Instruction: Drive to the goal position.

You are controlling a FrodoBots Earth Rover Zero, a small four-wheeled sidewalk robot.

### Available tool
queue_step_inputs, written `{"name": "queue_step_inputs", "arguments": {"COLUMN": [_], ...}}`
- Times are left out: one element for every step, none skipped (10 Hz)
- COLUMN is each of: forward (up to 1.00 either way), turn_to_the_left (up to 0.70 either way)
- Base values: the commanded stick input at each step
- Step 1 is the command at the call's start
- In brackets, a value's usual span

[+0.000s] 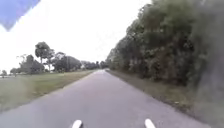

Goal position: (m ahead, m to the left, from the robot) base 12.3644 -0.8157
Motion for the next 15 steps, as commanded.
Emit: {"name": "queue_step_inputs", "arguments": {"forward": [0.83, 0.83, 0.83, 0.83, 0.83, 0.83, 0.83, 0.83, 0.83, 0.83, 0.83, 0.83, 0.83, 0.83, 0.83], "turn_to_the_left": [0.03, 0.03, 0.03, 0.03, 0.03, 0.03, 0.03, 0.11, 0.27, 0.33, 0.21, 0.07, 0.03, 0.03, 0.03]}}
